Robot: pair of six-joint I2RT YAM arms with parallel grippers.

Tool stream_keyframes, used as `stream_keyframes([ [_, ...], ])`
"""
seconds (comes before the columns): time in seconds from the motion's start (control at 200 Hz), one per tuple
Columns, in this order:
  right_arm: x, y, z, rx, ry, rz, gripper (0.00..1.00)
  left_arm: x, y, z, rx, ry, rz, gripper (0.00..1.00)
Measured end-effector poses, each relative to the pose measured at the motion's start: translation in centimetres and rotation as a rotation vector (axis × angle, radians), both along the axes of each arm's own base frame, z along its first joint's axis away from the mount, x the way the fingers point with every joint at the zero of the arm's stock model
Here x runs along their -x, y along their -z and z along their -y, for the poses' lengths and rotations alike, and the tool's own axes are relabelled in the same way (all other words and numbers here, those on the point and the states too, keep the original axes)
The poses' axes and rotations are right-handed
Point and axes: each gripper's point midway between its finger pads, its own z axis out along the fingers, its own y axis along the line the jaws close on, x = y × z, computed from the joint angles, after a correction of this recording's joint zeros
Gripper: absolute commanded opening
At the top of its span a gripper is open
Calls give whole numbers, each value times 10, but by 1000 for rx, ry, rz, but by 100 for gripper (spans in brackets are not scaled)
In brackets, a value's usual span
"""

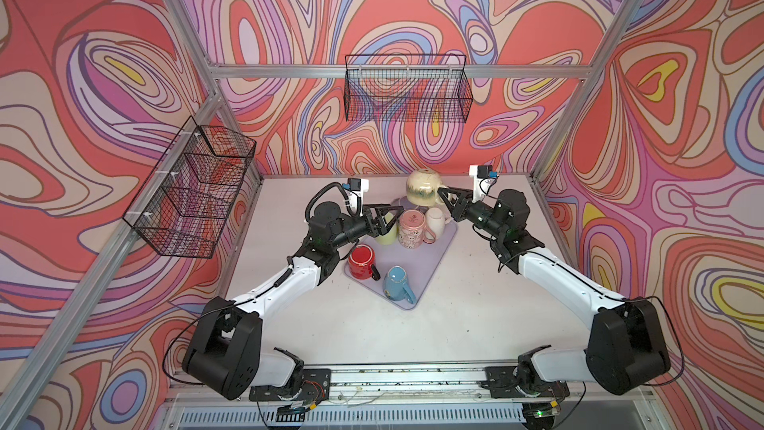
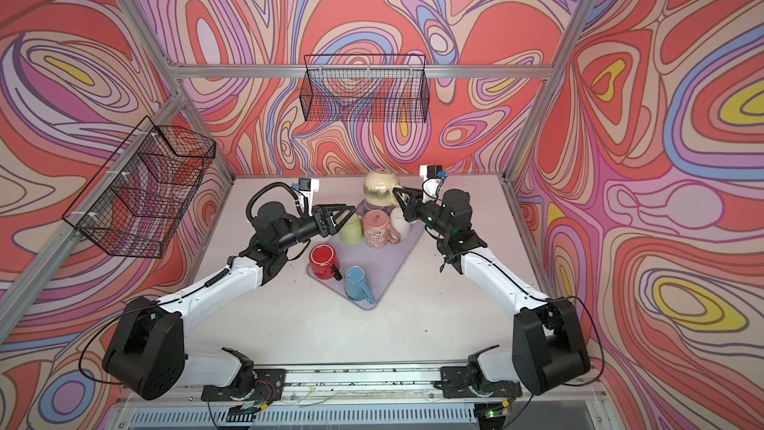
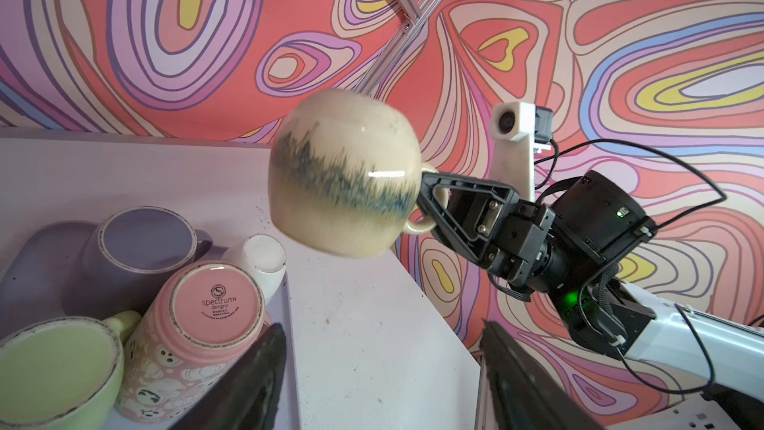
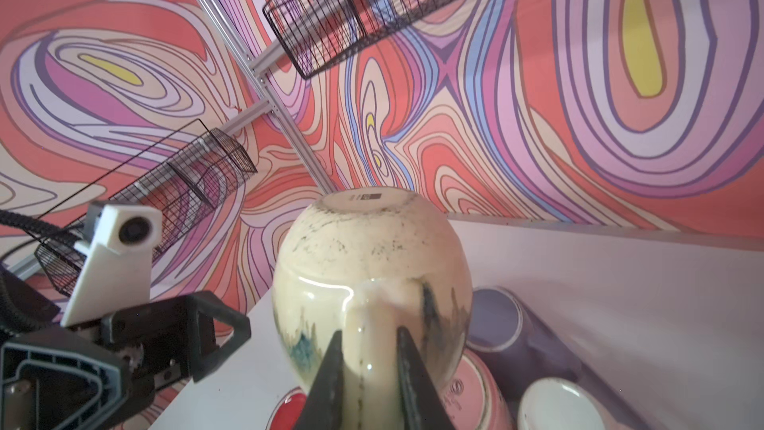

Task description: Turn the mug right side up

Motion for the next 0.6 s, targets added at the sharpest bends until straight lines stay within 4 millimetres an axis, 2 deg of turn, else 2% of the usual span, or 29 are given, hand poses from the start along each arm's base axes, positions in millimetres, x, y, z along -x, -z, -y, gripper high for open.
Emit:
stream_keyframes([
  [0.145,-2,-28,0,-66,-1,80,0,4,6,8,37,-14,-46,88],
  [0.26,1,-43,0,-114,-12,117,0,0,1,13,94,-23,-45,91],
  [0.466,6,-56,-1,-168,-36,138,0,-12,-6,24,189,-18,-34,96],
  [0.601,10,-61,-4,-192,-58,143,0,-22,-22,31,260,-10,-5,97],
])
